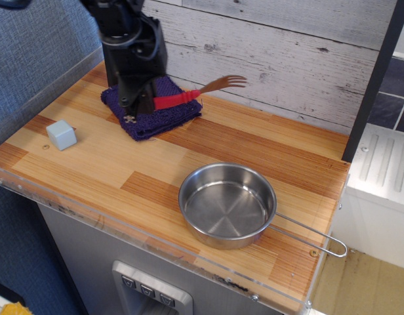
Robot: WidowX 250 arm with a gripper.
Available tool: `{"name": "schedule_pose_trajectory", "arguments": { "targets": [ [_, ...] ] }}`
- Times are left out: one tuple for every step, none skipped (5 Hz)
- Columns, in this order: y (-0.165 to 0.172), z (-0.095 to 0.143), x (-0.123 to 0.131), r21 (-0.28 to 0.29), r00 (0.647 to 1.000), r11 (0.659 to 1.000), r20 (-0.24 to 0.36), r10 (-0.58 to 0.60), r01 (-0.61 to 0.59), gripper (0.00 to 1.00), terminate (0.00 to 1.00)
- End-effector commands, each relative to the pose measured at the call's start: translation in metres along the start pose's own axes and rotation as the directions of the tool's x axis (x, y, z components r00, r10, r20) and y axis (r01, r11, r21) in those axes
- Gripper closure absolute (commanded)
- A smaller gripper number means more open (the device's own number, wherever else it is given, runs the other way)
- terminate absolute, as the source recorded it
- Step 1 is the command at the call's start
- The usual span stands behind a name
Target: Move red fork to upper right corner of table.
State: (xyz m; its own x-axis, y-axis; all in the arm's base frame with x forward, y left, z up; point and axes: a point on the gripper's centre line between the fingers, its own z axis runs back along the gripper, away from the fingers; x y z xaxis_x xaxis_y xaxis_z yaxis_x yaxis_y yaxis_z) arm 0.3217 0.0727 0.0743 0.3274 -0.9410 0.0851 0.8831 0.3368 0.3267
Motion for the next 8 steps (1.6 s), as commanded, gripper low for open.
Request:
{"name": "schedule_pose_trajectory", "arguments": {
  "targets": [
    [0.018, -0.007, 0.038, 0.078, 0.960, 0.961, 0.064, -0.271, 0.266, 1.00, 0.00],
    [0.016, -0.020, 0.058, 0.080, 0.918, 0.921, 0.087, -0.386, 0.380, 1.00, 0.00],
    [0.012, -0.034, 0.072, 0.068, 0.886, 0.890, 0.093, -0.455, 0.450, 1.00, 0.00],
    [0.010, -0.047, 0.081, 0.052, 0.873, 0.879, 0.106, -0.476, 0.473, 1.00, 0.00],
    [0.011, -0.058, 0.083, 0.039, 0.874, 0.879, 0.095, -0.476, 0.475, 1.00, 0.00],
    [0.014, -0.066, 0.082, 0.029, 0.881, 0.884, 0.073, -0.467, 0.466, 1.00, 0.00],
    [0.015, -0.070, 0.082, 0.015, 0.892, 0.895, 0.075, -0.446, 0.446, 1.00, 0.00],
    [0.015, -0.069, 0.081, 0.006, 0.912, 0.913, 0.043, -0.408, 0.408, 0.00, 0.00]
  ]
}}
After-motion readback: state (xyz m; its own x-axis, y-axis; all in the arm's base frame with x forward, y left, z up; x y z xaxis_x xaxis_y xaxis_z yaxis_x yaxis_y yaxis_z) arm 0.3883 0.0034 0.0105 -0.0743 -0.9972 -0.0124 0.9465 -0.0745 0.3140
